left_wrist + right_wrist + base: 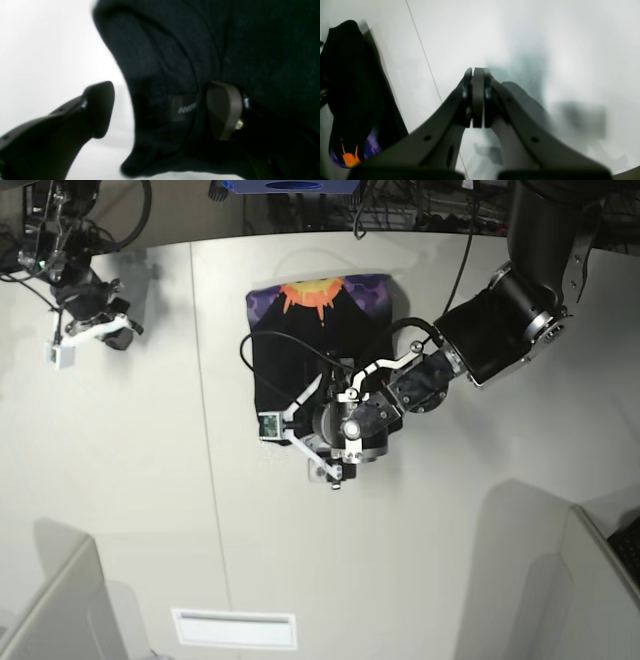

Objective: Fold the T-shirt properly
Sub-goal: 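Release the shirt and lift the left gripper away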

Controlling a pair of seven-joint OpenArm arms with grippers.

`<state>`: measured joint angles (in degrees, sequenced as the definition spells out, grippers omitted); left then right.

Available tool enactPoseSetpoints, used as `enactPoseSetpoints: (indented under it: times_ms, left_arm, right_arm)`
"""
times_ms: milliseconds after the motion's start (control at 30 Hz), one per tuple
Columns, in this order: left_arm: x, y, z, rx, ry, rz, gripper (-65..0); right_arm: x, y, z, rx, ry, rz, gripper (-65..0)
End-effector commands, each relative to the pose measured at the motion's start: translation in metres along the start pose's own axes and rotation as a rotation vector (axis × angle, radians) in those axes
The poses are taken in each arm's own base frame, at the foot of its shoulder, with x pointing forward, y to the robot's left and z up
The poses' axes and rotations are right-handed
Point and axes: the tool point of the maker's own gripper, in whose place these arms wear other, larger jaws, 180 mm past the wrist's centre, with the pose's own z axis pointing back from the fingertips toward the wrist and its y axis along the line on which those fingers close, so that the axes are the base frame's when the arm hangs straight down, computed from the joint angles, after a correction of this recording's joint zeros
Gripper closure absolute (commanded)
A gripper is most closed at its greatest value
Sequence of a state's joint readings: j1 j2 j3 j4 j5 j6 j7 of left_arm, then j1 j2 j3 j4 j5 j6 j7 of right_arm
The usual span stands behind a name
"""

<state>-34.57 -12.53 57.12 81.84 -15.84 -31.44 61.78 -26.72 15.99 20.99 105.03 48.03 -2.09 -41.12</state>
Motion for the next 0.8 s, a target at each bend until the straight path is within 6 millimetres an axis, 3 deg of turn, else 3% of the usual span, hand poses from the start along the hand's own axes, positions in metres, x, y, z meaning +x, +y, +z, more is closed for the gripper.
enactPoseSetpoints:
  times_ms: [0, 100, 200, 267, 333, 367, 433, 567, 667, 767]
  left_arm:
    - [0.014, 0.027, 0.018, 0.065, -0.052, 0.009, -57.1]
    - [0.013, 0.058, 0.044, 0.141, -0.127, 0.107, -55.0]
    - [0.013, 0.081, 0.077, 0.227, -0.242, 0.229, -47.7]
    - [0.006, 0.085, 0.097, 0.273, -0.311, 0.304, -36.0]
    - [-0.018, 0.078, 0.113, 0.319, -0.345, 0.394, -12.7]
    - [-0.028, 0.071, 0.120, 0.338, -0.359, 0.432, 0.0]
    - [-0.048, 0.056, 0.133, 0.377, -0.371, 0.499, 0.0]
    - [-0.118, 0.018, 0.120, 0.361, -0.263, 0.695, 0.0]
    - [-0.159, -0.026, 0.109, 0.299, -0.144, 0.740, 0.0]
    - [-0.183, -0.081, 0.098, 0.180, -0.036, 0.706, 0.0]
  right_arm:
    - [0.011, 0.005, 0.004, 0.018, -0.035, 0.018, 0.0]
    - [0.008, 0.003, 0.004, 0.014, -0.030, 0.018, 0.0]
    - [0.008, 0.004, 0.007, 0.014, -0.031, 0.028, 0.0]
    - [0.002, 0.005, 0.013, 0.013, -0.023, 0.041, 0.0]
    - [0.000, 0.009, 0.025, 0.016, -0.030, 0.063, 0.0]
    - [-0.004, 0.011, 0.030, 0.019, -0.024, 0.074, 0.0]
    - [-0.014, 0.013, 0.039, 0.020, -0.005, 0.081, 0.0]
    - [-0.043, 0.001, 0.048, -0.010, 0.073, 0.073, 0.0]
    - [-0.065, -0.011, 0.058, -0.042, 0.128, 0.065, 0.0]
    - [-0.086, -0.024, 0.070, -0.078, 0.189, 0.069, 0.0]
